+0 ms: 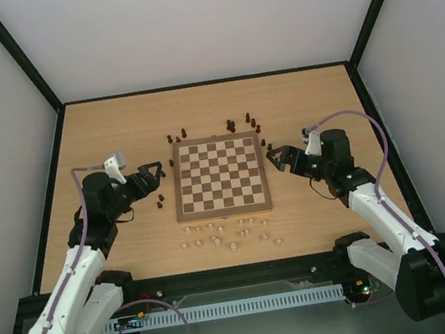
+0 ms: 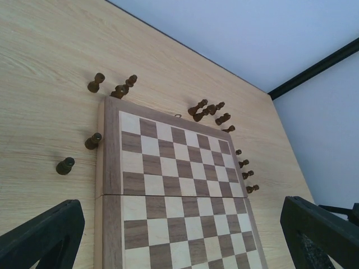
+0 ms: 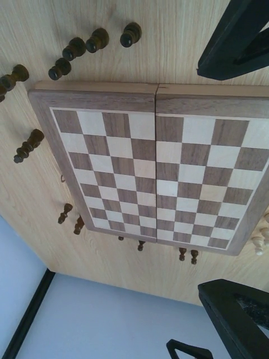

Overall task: Set up the chess pieces on the board
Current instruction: Pick up the chess piece at the center of the board.

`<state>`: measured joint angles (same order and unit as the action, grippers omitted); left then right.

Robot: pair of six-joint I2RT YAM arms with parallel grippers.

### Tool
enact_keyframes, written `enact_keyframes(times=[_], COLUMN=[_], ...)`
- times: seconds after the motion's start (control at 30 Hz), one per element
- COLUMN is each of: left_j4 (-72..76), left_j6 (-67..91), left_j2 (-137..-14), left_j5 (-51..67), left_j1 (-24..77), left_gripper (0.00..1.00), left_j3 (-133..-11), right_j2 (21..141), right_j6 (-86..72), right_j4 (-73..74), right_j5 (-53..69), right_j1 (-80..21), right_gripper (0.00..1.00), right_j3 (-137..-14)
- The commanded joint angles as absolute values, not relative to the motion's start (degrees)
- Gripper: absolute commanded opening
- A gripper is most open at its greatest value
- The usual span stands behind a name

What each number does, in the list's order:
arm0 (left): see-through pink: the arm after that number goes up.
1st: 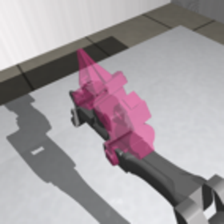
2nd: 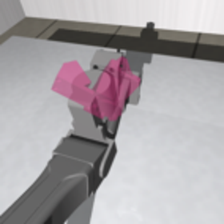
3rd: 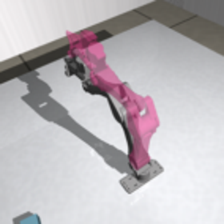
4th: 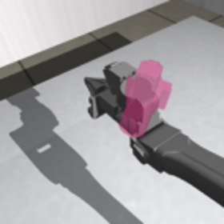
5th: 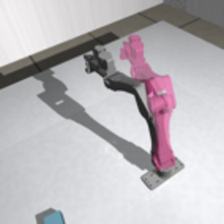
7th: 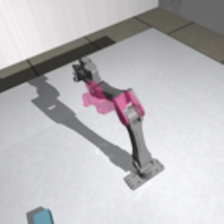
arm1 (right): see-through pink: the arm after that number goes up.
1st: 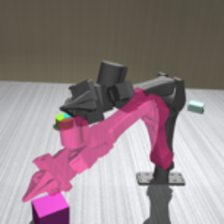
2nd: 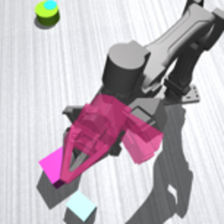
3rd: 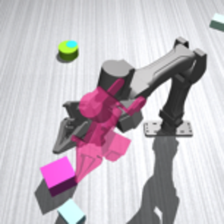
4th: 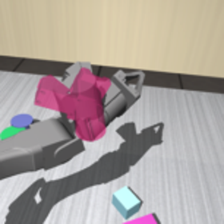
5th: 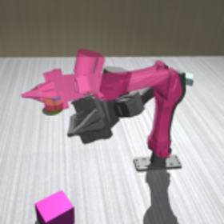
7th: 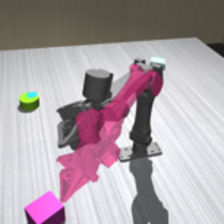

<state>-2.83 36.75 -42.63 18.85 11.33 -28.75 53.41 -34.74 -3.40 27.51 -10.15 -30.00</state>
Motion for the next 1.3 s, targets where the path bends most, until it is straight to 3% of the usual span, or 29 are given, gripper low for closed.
enact_keyframes(times=[0.0, 0.27, 0.43, 0.7, 1.0, 1.27], left_j4=[0.0, -2.6, -6.5, -1.6, 2.6, 1.8], left_j6=[36.1, 35.9, 38.7, 41.6, 41.3, 38.7], left_j2=[-46.9, -50.8, -50.2, -43.5, -46.0, -59.0], left_j5=[19.8, 17.2, 12.0, 18.9, 17.8, 9.4], left_j1=[11.5, 11.5, 12.5, 13.1, 14.6, 20.6], left_gripper=[0.99, 0.99, 0.99, 0.99, 0.99, 0.99], left_j3=[-31.4, -33.9, -34.8, -33.3, -36.1, -44.0], right_j2=[56.5, 63.0, 62.9, 54.8, 61.1, 71.3], right_j6=[-33.5, -34.6, -38.6, -38.7, -33.0, -30.8], right_j4=[-5.0, -3.2, 1.7, -0.1, 1.2, 4.0], right_j5=[26.4, 26.7, 20.9, 23.9, 24.4, 17.6], right_j1=[-10.4, -10.5, -10.4, -10.4, -10.5, -11.8], right_gripper=[0.99, 0.98, 0.99, 0.99, 0.99, 0.83], right_j3=[-33.4, -37.5, -39.4, -38.2, -43.1, -51.7])
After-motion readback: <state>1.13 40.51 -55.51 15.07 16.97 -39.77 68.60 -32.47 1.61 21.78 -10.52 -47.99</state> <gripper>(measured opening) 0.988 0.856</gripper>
